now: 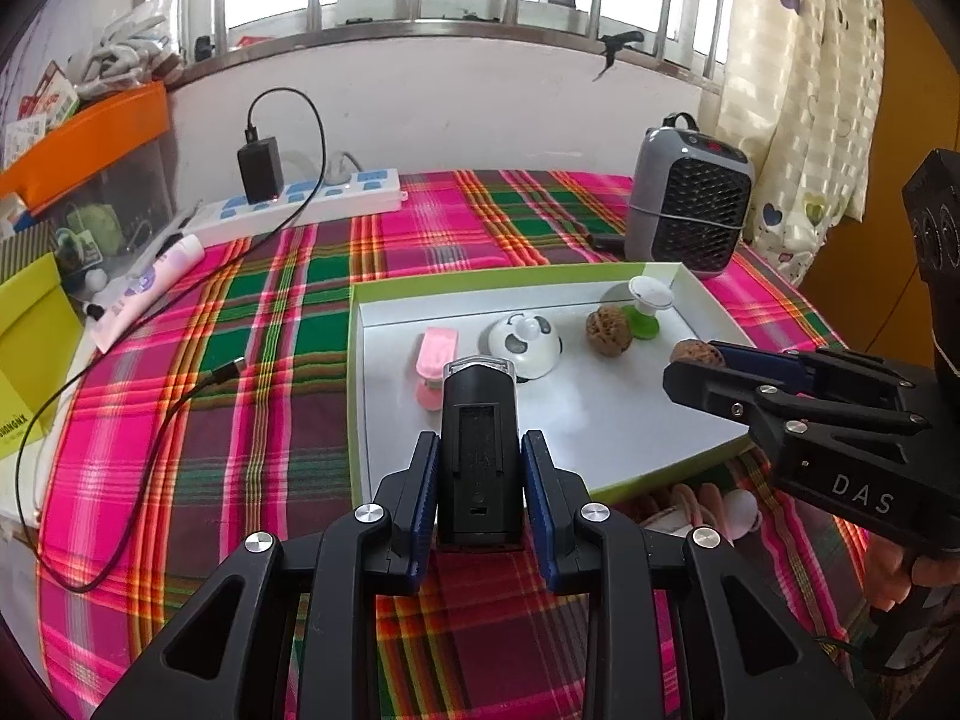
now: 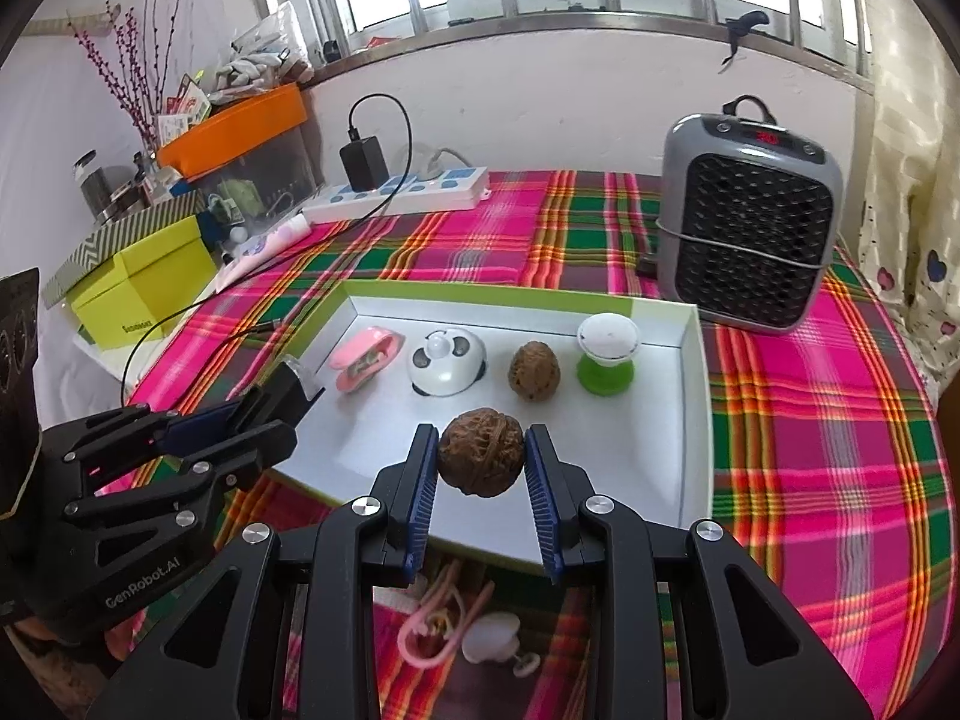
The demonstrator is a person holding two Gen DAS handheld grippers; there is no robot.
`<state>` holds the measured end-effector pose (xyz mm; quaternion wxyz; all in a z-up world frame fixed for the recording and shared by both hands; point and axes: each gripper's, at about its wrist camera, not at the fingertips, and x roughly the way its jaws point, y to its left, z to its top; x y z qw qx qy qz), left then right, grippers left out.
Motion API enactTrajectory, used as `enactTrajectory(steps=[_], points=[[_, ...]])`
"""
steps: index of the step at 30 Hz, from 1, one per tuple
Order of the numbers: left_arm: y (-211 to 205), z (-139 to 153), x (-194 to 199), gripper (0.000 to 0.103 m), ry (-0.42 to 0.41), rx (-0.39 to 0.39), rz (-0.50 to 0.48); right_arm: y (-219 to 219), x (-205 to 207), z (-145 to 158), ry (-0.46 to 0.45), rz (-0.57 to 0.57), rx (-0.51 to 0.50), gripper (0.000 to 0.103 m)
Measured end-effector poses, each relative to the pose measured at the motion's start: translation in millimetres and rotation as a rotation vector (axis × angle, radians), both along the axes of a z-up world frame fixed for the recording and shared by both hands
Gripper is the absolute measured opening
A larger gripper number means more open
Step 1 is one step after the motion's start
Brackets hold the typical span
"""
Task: Organize objects
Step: 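Lift the black cylinder and walnut and carry both into the box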
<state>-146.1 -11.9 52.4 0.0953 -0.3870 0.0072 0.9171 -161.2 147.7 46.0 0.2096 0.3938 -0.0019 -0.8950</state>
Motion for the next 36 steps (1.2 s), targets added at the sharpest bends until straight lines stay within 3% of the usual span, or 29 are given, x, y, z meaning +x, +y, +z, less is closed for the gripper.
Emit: enactTrajectory(steps=[36], points=[[0.8, -20.3, -26.8, 0.020, -0.041, -0.029, 0.011, -27.4, -34.4, -27.7, -0.073, 0.053, 0.050, 0.031]])
